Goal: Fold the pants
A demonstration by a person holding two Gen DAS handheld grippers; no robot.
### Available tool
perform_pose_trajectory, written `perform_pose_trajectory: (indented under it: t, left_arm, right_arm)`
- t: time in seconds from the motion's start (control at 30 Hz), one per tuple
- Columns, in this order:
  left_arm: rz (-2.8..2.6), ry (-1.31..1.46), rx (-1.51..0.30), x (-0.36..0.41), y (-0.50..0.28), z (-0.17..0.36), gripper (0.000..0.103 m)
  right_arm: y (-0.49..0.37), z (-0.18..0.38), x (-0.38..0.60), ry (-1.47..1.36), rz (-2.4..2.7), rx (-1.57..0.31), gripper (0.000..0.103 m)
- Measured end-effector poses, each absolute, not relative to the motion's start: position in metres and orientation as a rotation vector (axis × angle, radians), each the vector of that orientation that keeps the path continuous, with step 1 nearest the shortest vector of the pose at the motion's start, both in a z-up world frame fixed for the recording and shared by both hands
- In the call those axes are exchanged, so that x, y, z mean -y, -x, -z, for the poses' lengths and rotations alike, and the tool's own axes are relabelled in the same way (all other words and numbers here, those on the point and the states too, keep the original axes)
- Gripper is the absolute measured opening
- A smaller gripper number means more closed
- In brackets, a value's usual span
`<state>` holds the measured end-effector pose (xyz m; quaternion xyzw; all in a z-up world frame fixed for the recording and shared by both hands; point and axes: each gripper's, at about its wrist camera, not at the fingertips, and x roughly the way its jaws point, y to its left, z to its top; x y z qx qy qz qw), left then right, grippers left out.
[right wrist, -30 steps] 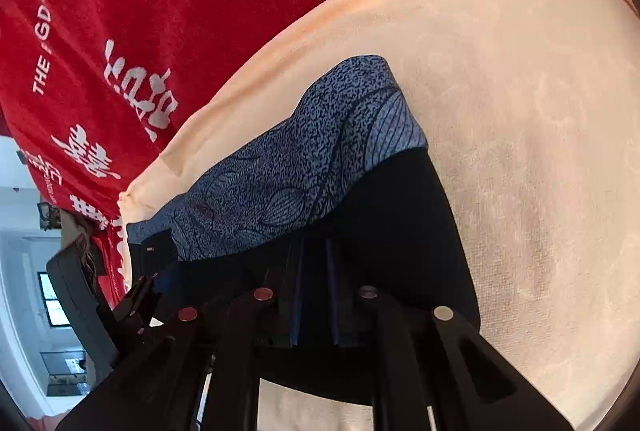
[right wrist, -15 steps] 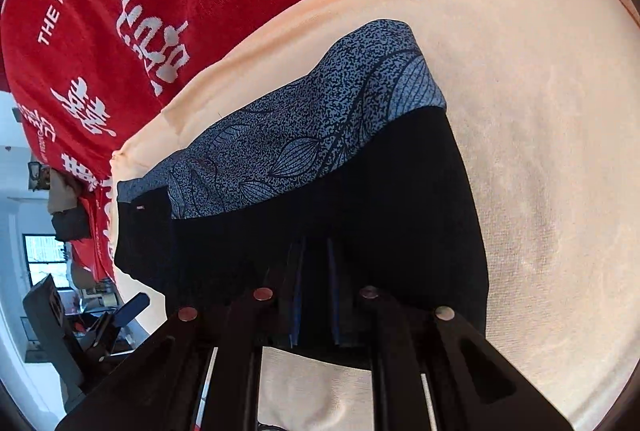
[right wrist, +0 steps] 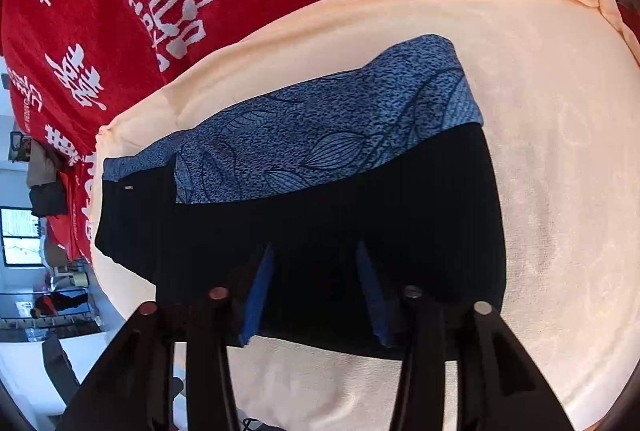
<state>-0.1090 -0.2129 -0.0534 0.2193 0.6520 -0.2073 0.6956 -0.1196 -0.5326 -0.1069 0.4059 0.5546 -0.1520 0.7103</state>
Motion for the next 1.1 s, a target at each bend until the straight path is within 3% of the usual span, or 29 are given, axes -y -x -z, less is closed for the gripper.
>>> perform_pose_trajectory:
  t: [0.3,0.87,0.97,1.1]
  left_arm:
    - [0.488,-0.464,-1.465,0.2,0.09,0.059,0.103]
    - [0.409,-0.376,-1.458,0.153,0.032,0.059,0.103]
    - [0.385,-0.347,-1.446,0.144,0.013,0.056,0.103]
    - [0.352,-0.305,-1.442,0.13,-0.009,0.057,0.103]
  right_arm:
    - [0.091,0.087,0.48,-0.824,0.313,-1.277,0.068]
    - [0.033,0.088,0.414,-0.79,0.253,-1.327,0.068]
    - [0.029,0.102,0.408,-0.788,0.259,-1.361,0.075]
    - [0.028,0.103,0.396,-0.7,0.273,-1.391,0.076]
